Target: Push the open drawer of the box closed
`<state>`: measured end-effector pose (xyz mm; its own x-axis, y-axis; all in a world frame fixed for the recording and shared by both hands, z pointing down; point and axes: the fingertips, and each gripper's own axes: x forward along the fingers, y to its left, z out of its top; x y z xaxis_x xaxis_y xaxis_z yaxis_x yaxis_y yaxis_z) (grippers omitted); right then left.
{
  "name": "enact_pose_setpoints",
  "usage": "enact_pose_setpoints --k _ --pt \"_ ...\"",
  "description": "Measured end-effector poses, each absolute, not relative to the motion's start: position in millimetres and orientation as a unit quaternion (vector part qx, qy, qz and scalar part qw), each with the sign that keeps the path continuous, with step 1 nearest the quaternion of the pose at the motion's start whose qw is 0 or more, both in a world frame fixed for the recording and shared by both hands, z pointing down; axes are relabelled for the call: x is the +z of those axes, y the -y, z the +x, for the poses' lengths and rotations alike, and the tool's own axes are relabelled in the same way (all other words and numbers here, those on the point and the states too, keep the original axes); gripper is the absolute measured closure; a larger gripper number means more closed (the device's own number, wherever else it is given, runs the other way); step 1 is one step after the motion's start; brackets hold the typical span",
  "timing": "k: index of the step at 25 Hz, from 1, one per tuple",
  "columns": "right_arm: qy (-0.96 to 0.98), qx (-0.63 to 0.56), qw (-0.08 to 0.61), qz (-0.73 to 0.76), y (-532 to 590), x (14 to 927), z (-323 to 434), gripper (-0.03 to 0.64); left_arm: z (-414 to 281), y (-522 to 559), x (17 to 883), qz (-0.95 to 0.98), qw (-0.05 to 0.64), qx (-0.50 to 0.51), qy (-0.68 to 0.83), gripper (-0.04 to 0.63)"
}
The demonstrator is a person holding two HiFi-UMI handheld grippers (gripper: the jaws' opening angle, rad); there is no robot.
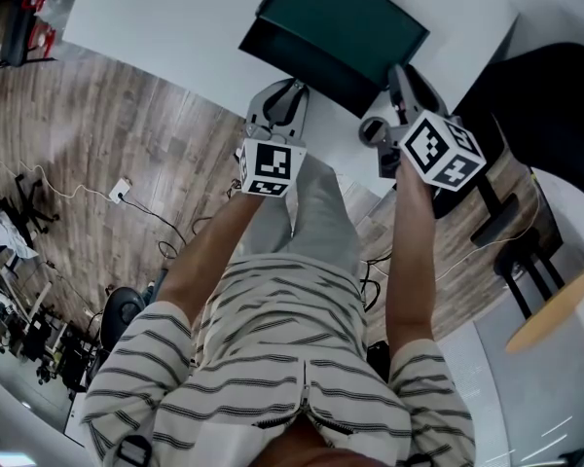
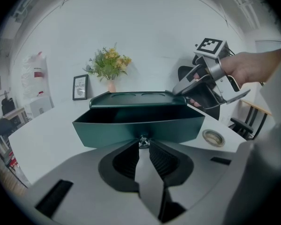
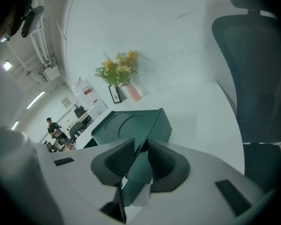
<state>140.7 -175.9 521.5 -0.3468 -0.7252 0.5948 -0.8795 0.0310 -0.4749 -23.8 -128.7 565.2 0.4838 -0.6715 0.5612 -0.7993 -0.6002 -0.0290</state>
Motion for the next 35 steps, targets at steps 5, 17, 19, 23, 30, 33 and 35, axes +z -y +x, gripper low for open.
enact_pose_setpoints --k 5,17,19,23,30,33,35 --pt "0.713 0.408 0.094 0.562 175.4 523.1 140.1 0.515 -22.8 130.4 566.3 0.852 0.119 0.268 0.434 0.525" --pt "0.714 0.413 0.095 0.558 173.7 522.9 140.2 0.515 -11.3 146.6 561.5 0.855 0.119 0.26 0.432 0.526" --pt "0.716 0.409 0.098 0.558 175.2 520.8 140.1 0.514 -10.1 149.5 561.1 0.856 0.118 0.259 0.43 0.526" --pt "0.715 0.411 0.097 0.558 176.1 521.3 139.3 0.514 -6.5 157.3 560.0 0.859 0.115 0.258 0.428 0.526" --pt "0.715 0.412 0.097 0.557 177.4 520.9 138.1 0.514 -4.3 165.0 560.5 0.86 0.112 0.261 0.424 0.526" --pt "0.713 0.415 0.094 0.557 176.3 521.7 139.0 0.514 -3.1 164.4 562.4 0.858 0.116 0.266 0.423 0.526" --pt "0.713 0.414 0.093 0.557 176.1 520.6 138.8 0.514 -2.9 164.4 562.0 0.858 0.117 0.267 0.423 0.526"
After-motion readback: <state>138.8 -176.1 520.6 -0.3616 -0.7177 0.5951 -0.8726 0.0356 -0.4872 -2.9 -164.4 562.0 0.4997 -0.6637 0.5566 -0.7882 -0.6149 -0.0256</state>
